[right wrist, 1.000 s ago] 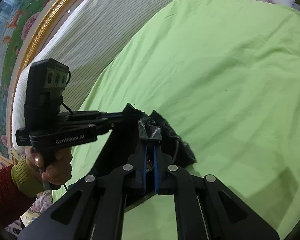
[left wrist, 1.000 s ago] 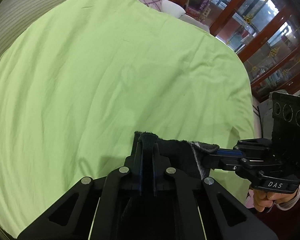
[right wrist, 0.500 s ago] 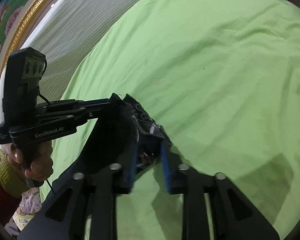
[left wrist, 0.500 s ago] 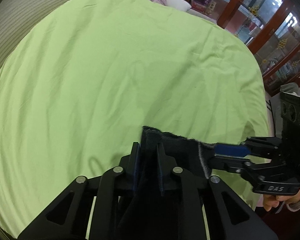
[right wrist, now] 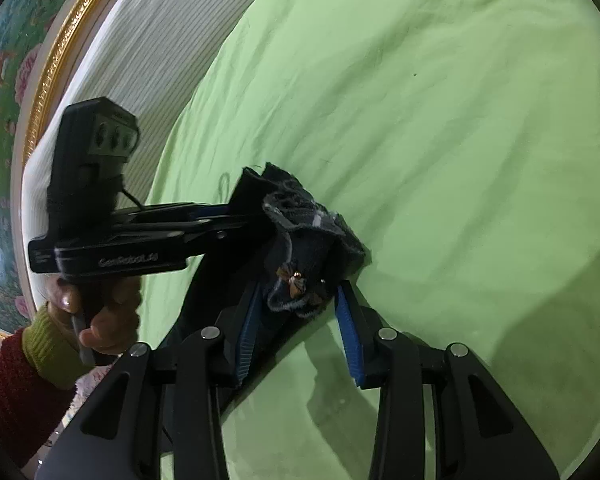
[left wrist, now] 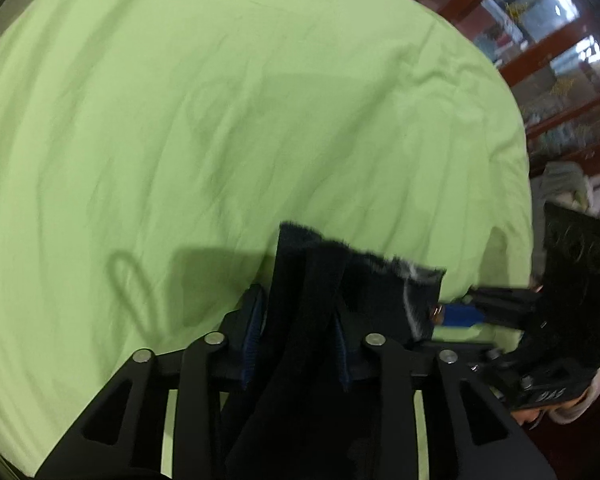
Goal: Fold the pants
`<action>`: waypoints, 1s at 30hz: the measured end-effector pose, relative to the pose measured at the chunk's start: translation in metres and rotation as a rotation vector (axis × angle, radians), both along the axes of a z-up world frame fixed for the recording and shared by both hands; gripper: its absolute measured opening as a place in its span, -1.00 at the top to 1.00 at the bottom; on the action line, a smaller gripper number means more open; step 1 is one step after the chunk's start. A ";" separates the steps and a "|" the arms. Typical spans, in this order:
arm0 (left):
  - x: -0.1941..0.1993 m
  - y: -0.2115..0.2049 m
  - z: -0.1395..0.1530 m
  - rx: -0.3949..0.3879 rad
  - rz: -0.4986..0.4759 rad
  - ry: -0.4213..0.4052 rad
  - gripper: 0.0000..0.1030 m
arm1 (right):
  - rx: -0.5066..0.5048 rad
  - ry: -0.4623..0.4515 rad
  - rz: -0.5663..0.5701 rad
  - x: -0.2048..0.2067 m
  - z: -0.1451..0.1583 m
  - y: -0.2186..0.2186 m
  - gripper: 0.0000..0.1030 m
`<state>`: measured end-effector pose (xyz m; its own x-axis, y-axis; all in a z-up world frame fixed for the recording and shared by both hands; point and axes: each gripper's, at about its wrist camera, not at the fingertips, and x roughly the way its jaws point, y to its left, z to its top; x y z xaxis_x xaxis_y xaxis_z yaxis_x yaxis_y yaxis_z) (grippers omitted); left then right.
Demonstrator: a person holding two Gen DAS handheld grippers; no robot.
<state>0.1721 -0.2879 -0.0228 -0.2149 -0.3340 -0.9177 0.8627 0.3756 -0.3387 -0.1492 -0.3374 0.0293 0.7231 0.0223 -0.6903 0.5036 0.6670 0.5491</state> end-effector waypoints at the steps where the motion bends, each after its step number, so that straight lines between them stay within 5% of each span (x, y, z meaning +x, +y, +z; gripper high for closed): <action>1: 0.003 -0.002 0.000 -0.005 0.016 0.023 0.55 | -0.004 0.004 0.001 0.003 0.000 0.000 0.47; 3: 0.004 -0.003 0.001 -0.015 0.028 0.034 0.68 | 0.012 -0.001 -0.002 -0.001 -0.004 -0.003 0.70; 18: -0.002 0.015 0.030 -0.106 0.059 -0.009 0.80 | -0.059 -0.068 0.073 0.003 0.030 0.019 0.75; 25: 0.004 0.062 0.073 -0.200 0.115 -0.019 0.82 | -0.068 -0.124 0.170 0.008 0.053 0.030 0.76; 30: -0.002 0.121 0.106 -0.279 0.208 -0.018 0.82 | -0.060 -0.188 0.339 0.022 0.075 0.064 0.76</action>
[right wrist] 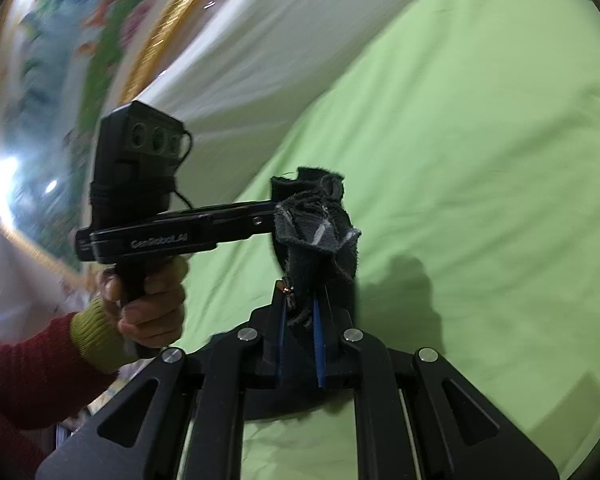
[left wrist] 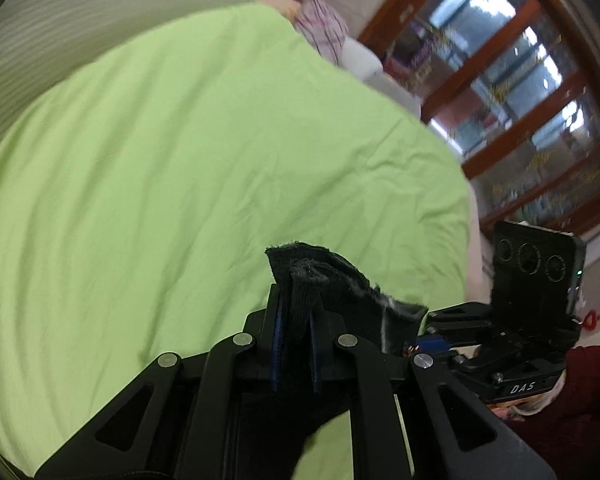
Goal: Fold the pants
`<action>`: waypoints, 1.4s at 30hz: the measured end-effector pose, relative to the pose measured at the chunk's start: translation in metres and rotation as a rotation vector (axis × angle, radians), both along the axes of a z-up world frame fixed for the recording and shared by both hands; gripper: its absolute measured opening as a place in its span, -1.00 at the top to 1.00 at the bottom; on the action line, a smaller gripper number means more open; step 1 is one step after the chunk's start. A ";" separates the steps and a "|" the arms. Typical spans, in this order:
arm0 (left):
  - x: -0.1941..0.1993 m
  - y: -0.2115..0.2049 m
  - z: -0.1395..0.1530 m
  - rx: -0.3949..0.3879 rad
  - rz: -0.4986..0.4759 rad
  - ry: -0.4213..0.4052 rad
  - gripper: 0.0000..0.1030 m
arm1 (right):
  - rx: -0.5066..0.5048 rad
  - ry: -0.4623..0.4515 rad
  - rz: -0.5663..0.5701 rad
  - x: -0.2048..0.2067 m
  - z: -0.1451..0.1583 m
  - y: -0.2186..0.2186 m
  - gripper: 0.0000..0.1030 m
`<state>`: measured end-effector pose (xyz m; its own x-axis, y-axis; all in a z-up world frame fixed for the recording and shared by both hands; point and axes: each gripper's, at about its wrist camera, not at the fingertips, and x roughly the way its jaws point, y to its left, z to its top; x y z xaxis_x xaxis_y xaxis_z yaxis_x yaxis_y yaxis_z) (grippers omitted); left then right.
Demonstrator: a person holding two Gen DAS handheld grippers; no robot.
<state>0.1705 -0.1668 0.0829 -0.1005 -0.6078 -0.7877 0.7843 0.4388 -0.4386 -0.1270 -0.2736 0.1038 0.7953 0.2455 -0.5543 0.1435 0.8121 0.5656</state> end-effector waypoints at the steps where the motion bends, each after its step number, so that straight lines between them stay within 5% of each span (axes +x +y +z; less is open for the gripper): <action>1: -0.002 0.011 0.004 -0.011 0.018 0.001 0.82 | -0.003 -0.004 0.040 0.005 0.003 0.011 0.76; 6: -0.019 0.080 0.014 -0.051 0.131 0.009 0.82 | 0.009 0.028 0.189 0.031 -0.001 0.056 0.76; 17: -0.050 0.196 -0.028 -0.042 0.415 0.083 0.82 | -0.042 0.177 0.376 0.076 -0.043 0.129 0.76; 34: -0.084 0.262 -0.083 0.000 0.669 0.143 0.88 | -0.159 0.329 0.475 0.119 -0.086 0.170 0.74; 42: -0.102 0.296 -0.088 -0.006 0.793 0.186 0.82 | -0.181 0.398 0.503 0.128 -0.097 0.187 0.33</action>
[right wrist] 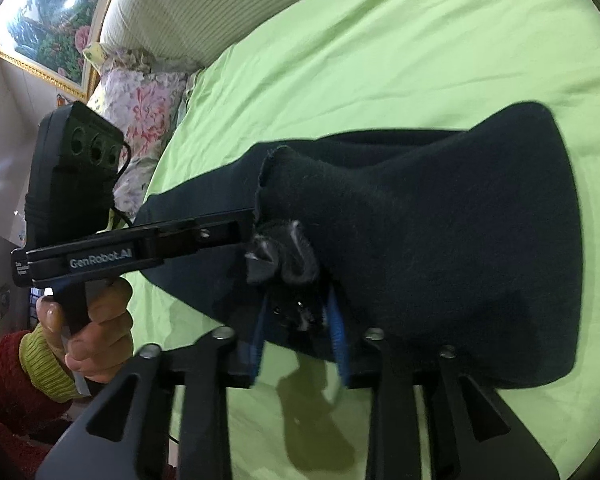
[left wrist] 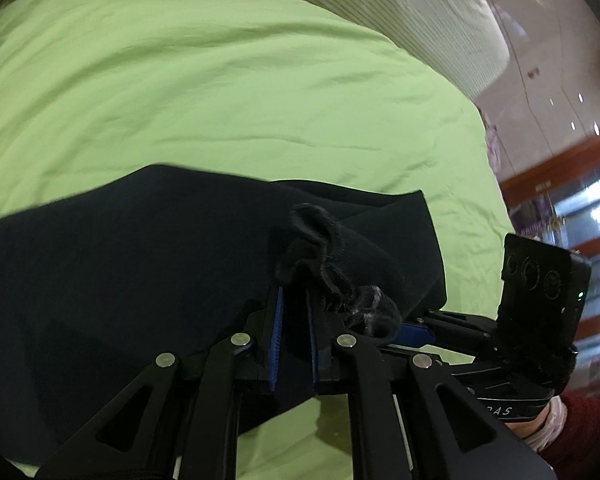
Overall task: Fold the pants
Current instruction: 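Lower the folded pants onto the sheet and open both grippers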
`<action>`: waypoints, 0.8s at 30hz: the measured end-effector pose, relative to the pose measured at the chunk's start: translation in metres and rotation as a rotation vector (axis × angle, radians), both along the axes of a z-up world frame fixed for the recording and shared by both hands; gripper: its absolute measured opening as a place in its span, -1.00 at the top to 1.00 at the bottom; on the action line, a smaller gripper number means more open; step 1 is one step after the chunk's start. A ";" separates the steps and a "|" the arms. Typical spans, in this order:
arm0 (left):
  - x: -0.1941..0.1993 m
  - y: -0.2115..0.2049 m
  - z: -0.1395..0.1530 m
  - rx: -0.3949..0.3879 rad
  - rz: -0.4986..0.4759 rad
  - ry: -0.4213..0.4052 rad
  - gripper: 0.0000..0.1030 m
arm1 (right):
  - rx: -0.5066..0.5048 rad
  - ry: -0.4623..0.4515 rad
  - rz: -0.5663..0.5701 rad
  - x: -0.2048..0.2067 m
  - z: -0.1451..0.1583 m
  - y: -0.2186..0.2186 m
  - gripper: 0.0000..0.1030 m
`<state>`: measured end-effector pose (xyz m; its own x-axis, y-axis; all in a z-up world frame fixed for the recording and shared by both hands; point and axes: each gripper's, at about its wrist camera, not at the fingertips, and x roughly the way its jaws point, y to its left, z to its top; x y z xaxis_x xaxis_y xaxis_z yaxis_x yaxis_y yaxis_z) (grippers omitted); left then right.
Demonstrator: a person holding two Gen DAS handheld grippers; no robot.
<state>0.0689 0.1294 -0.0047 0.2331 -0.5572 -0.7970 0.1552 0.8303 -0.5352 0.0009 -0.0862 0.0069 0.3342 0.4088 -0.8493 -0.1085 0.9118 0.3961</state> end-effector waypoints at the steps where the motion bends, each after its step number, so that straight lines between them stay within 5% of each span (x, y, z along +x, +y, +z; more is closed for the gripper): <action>1: -0.003 0.004 0.000 -0.004 0.014 0.003 0.80 | -0.004 0.003 0.008 0.000 -0.001 0.002 0.32; 5: -0.018 0.026 0.006 -0.012 0.102 0.005 0.74 | -0.012 0.009 0.044 0.002 0.003 0.012 0.29; 10: -0.037 0.056 0.010 -0.013 0.232 0.013 0.34 | -0.022 0.005 0.112 0.004 0.010 0.031 0.29; 24: -0.102 0.141 0.017 0.018 0.571 0.032 0.03 | -0.061 -0.005 0.332 0.037 0.016 0.108 0.10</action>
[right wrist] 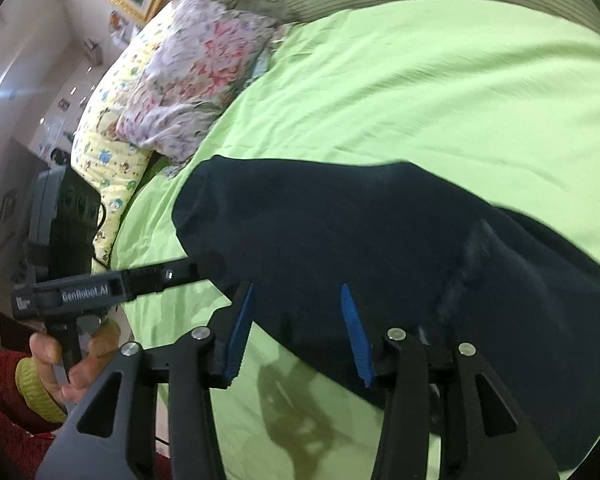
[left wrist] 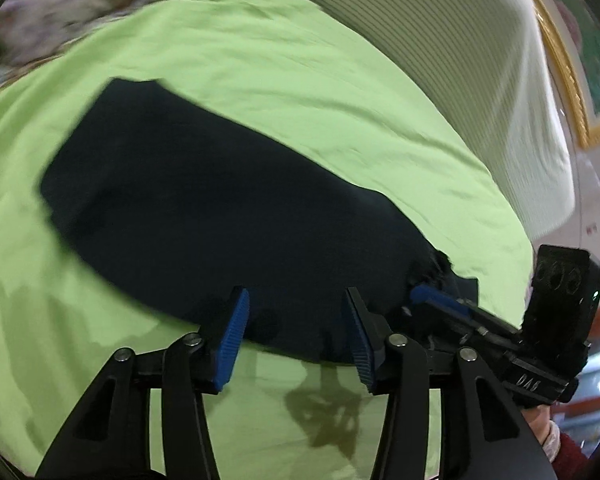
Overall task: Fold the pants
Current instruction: 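Lower the folded pants onto the sheet and open both grippers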
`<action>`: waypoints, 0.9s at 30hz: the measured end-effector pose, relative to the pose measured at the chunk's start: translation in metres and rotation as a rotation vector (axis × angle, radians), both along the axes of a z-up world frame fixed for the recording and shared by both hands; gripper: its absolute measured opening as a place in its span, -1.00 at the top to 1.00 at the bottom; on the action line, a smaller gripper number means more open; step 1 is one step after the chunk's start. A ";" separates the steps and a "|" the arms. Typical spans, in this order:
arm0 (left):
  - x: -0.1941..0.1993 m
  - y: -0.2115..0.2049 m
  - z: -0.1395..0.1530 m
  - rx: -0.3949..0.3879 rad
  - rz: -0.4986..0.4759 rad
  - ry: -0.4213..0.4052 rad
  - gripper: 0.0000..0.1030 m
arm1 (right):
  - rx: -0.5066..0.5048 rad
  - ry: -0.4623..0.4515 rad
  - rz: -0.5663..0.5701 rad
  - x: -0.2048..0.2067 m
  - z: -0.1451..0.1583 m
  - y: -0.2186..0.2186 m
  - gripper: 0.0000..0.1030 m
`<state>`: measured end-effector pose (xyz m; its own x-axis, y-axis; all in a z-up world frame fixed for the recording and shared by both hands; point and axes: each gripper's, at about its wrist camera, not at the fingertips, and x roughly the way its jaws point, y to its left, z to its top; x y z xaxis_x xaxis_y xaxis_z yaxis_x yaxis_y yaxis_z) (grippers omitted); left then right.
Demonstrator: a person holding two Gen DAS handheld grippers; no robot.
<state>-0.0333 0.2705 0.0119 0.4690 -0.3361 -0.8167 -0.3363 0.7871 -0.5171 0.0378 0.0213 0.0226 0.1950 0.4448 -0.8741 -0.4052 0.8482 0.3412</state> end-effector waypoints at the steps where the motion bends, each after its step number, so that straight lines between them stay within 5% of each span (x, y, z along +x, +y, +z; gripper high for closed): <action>1: -0.005 0.005 0.000 0.002 0.025 0.005 0.02 | -0.001 0.000 0.012 0.003 0.000 0.005 0.10; 13: -0.057 0.076 -0.021 -0.059 0.261 0.073 -0.08 | -0.037 0.003 0.152 0.045 -0.008 0.068 0.07; 27: -0.053 0.094 -0.046 -0.149 0.344 0.109 -0.10 | -0.092 0.032 0.296 0.089 -0.028 0.123 0.07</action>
